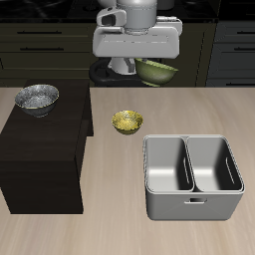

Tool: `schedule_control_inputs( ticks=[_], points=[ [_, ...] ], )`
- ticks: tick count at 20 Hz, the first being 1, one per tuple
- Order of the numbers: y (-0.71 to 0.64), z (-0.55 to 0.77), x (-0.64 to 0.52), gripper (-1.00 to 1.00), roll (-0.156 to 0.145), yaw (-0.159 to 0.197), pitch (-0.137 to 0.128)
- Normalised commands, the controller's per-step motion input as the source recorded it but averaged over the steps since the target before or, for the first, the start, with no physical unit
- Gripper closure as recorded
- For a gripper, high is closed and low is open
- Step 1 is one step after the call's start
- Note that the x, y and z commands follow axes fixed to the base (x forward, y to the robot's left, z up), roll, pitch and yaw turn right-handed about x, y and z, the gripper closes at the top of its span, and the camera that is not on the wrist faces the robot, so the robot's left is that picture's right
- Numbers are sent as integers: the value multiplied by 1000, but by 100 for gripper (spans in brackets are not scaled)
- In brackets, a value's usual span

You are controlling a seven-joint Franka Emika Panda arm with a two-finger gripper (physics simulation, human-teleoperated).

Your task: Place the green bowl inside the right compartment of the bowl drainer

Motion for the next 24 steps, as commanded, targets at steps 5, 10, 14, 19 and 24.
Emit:
schedule_control_inputs(
  ticks=[5, 10, 14, 19, 24],
  points=[
    [37, 0, 281, 100, 33, -32, 31],
    [71, -38, 161, 100, 21, -10, 7],
    [11, -69, 212, 100, -8, -13, 9],
    [16, -101, 195, 100, 14, -35, 31],
    [39, -121, 141, 100, 10, -21, 18]
  ],
)
